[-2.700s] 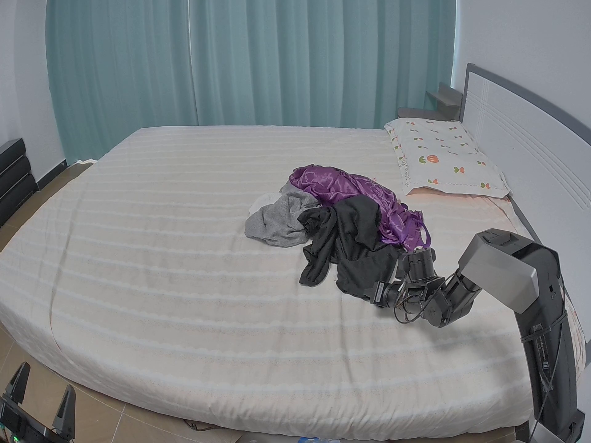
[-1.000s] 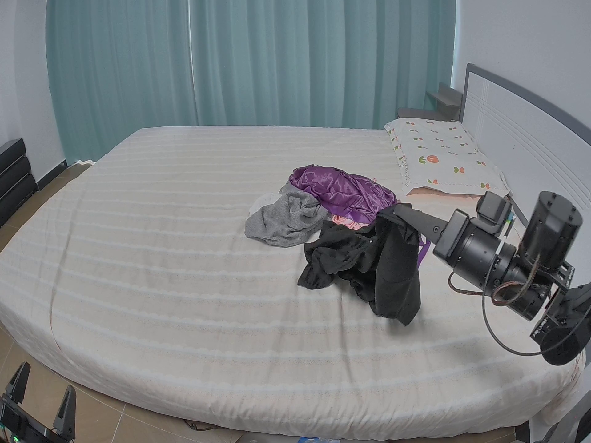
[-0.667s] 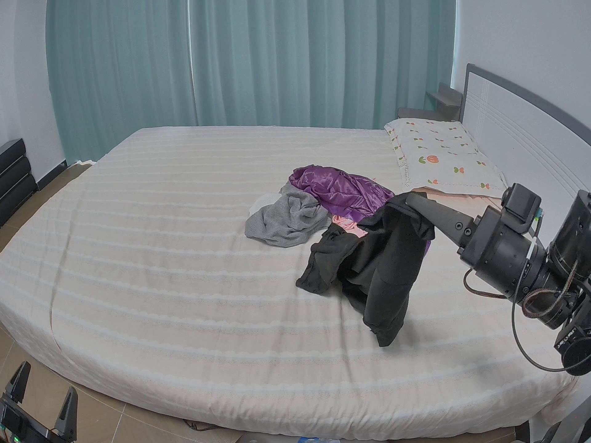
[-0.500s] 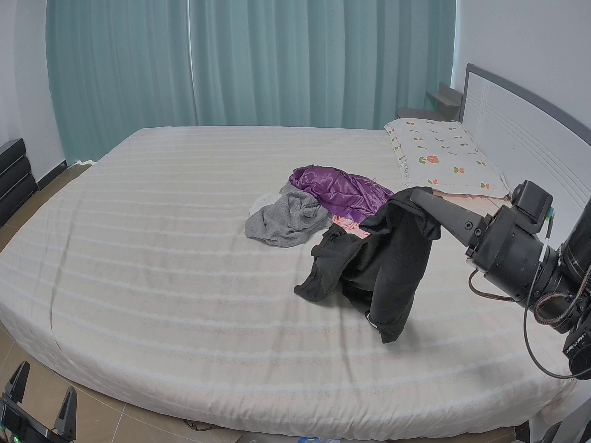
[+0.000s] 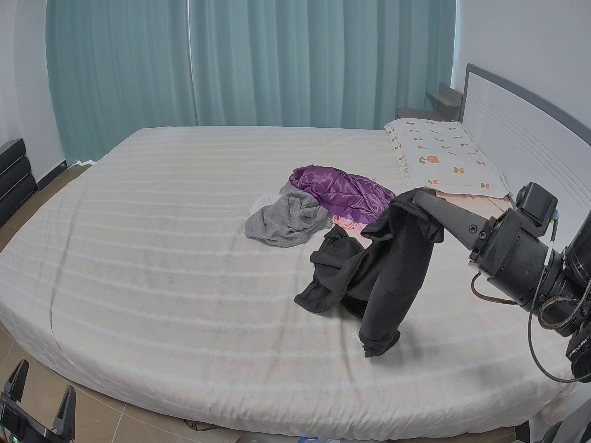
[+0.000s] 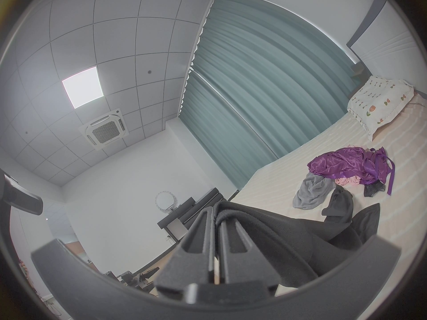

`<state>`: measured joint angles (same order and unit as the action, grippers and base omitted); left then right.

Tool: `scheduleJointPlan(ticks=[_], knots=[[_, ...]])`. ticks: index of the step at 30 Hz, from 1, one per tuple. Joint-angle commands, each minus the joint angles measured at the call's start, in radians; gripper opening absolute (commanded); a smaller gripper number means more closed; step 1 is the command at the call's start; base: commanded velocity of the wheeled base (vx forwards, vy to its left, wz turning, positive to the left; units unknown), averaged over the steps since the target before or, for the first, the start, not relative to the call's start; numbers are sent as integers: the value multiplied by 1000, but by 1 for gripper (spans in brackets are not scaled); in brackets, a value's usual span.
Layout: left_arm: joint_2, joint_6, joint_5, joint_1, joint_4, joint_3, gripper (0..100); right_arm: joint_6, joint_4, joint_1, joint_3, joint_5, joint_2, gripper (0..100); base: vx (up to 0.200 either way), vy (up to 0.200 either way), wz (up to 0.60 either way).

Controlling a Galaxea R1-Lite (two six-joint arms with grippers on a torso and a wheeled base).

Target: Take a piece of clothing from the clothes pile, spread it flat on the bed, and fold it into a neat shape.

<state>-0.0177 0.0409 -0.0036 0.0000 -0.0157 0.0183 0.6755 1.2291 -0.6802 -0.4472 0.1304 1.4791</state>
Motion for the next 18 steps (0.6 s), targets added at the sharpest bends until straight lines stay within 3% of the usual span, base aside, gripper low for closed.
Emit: scheduleJointPlan(ticks=[1, 4, 8, 9, 12, 13, 18], knots=[[-169, -161, 5, -3, -41, 282, 100, 2, 1, 5, 9, 1, 21, 0, 0, 0, 0], [-340, -203, -7, -2, -23, 351, 100, -2, 3, 7, 4, -2, 44, 0, 0, 0, 0], [-415, -185, -44, -21, -26, 295, 100, 6, 3, 25, 1, 1, 56, 0, 0, 0, 0], [-490, -164, -102, -63, -43, 250, 100, -2, 3, 36, -8, 0, 67, 0, 0, 0, 0], [-625, -128, -147, -109, -72, 207, 100, -2, 3, 41, -30, -2, 64, 0, 0, 0, 0], [-625, -128, -147, -109, -72, 207, 100, -2, 3, 41, -30, -2, 64, 0, 0, 0, 0], [-986, -90, -151, -198, -139, 216, 100, -4, -5, 48, -50, 0, 69, 0, 0, 0, 0]])
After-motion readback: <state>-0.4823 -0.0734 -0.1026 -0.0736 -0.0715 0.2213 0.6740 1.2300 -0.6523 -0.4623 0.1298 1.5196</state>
